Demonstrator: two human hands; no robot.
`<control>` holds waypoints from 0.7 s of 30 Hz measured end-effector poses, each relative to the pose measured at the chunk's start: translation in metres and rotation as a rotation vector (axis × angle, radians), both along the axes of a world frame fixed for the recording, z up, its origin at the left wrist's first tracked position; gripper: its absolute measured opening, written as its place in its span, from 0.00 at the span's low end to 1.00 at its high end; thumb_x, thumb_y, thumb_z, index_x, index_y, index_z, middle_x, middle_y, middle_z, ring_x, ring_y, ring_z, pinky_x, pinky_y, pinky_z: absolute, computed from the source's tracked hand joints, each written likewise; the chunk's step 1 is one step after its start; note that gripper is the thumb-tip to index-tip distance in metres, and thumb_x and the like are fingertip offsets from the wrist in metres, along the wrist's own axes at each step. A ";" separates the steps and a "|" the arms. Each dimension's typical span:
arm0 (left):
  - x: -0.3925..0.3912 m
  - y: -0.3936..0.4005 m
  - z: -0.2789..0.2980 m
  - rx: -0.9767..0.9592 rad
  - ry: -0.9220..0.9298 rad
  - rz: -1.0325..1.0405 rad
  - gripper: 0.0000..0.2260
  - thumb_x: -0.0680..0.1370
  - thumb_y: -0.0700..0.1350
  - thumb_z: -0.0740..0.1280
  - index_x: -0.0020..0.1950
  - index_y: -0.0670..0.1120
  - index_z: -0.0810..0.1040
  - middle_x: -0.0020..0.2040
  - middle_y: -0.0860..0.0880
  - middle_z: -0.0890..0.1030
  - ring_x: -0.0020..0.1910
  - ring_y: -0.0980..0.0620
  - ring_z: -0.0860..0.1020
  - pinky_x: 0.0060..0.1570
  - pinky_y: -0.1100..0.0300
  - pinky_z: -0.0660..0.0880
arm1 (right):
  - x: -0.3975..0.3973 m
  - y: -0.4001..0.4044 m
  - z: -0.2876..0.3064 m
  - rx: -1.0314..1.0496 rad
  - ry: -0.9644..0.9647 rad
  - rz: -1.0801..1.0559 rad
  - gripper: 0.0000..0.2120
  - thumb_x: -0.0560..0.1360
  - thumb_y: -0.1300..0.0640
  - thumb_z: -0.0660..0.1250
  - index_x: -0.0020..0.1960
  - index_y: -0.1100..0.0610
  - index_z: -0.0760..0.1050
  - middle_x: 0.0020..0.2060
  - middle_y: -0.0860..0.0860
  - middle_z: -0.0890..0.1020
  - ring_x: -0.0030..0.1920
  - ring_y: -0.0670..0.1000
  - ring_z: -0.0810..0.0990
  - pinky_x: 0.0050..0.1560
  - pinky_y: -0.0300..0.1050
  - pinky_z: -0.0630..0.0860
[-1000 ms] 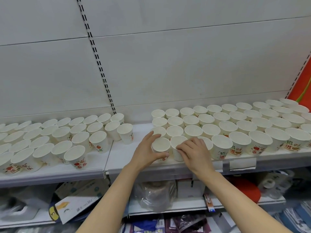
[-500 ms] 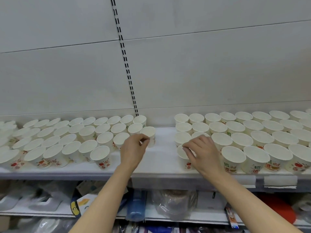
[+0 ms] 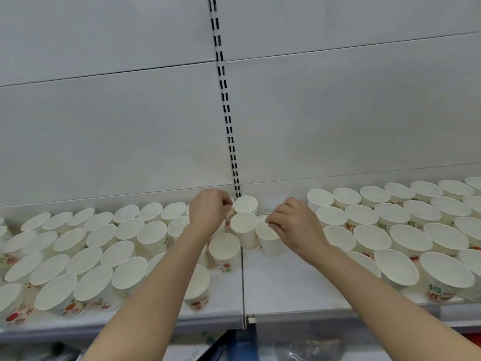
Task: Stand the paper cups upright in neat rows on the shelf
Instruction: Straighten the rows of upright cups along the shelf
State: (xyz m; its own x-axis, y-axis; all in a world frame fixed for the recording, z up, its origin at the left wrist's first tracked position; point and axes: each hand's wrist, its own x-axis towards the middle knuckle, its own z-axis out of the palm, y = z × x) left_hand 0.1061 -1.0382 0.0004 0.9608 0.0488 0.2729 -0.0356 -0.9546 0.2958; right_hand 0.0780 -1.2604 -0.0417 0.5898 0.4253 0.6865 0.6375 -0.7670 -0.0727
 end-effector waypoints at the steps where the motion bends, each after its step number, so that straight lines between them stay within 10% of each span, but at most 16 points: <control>1: 0.009 0.004 0.001 0.025 0.019 -0.007 0.08 0.73 0.43 0.67 0.45 0.53 0.84 0.45 0.54 0.84 0.47 0.50 0.79 0.38 0.60 0.71 | 0.008 0.004 0.005 -0.012 -0.008 -0.019 0.02 0.68 0.57 0.69 0.38 0.53 0.81 0.32 0.46 0.78 0.38 0.54 0.74 0.38 0.45 0.70; 11: 0.048 0.015 -0.009 0.138 0.216 -0.068 0.05 0.69 0.49 0.73 0.43 0.51 0.84 0.43 0.52 0.83 0.45 0.49 0.80 0.38 0.61 0.69 | 0.080 0.031 0.012 -0.319 0.344 -0.069 0.16 0.67 0.66 0.71 0.51 0.52 0.81 0.44 0.52 0.79 0.46 0.57 0.76 0.40 0.47 0.72; 21: 0.046 0.000 -0.020 0.192 0.052 -0.204 0.04 0.71 0.46 0.67 0.41 0.51 0.82 0.42 0.54 0.81 0.44 0.51 0.78 0.35 0.60 0.66 | 0.087 0.014 0.013 -0.322 0.376 -0.039 0.05 0.73 0.60 0.66 0.44 0.54 0.81 0.46 0.49 0.79 0.46 0.53 0.76 0.36 0.43 0.62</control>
